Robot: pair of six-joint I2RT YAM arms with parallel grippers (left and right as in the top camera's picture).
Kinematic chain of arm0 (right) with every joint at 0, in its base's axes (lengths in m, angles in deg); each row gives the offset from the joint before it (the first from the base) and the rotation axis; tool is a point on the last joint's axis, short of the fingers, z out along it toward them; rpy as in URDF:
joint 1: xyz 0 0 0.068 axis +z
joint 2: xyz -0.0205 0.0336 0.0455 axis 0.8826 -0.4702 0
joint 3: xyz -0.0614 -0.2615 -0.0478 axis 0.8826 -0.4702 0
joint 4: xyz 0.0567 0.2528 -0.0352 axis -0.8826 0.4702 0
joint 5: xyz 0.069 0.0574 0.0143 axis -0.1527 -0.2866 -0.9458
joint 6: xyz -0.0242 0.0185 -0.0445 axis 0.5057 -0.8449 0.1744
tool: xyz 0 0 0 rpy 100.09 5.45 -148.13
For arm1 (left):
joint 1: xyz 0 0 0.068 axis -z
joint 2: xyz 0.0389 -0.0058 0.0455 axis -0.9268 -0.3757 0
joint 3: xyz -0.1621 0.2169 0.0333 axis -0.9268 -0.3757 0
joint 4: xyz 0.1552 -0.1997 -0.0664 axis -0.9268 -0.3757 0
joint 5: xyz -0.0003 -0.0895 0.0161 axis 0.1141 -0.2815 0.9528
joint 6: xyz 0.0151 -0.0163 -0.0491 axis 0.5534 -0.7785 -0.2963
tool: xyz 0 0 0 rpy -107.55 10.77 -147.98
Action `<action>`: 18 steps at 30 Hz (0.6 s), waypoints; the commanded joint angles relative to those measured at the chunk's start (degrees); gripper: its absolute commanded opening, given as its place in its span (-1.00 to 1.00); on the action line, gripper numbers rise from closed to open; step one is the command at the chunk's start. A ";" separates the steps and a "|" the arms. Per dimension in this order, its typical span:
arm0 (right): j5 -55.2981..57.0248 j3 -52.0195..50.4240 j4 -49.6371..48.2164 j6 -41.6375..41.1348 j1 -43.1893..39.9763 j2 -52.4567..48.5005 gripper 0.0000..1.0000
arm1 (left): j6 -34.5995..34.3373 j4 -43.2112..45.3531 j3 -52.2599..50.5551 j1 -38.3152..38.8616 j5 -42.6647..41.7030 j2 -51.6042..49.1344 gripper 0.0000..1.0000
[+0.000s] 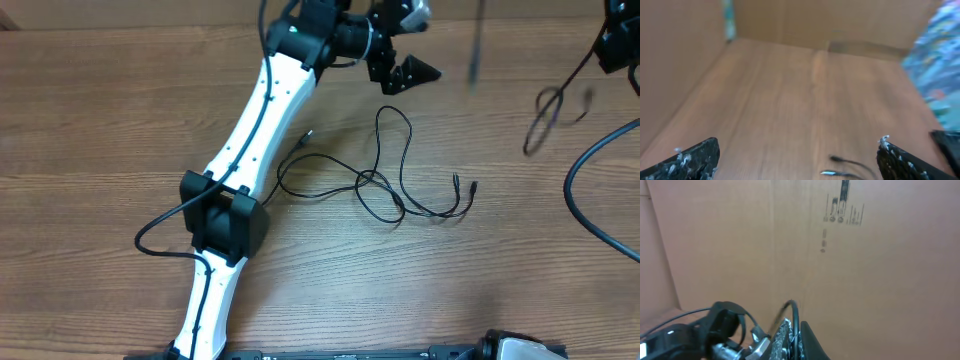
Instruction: Untangle cables
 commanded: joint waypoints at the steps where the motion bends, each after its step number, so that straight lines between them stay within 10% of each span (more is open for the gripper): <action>1: -0.74 0.20 0.76 -0.87 -0.04 -0.76 -0.93 | 1.51 0.33 0.55 2.99 -6.12 -1.38 0.99; 18: 4.81 0.17 2.43 -0.52 -0.17 -0.76 -0.92 | 1.44 0.13 0.55 9.57 -12.90 -1.49 0.99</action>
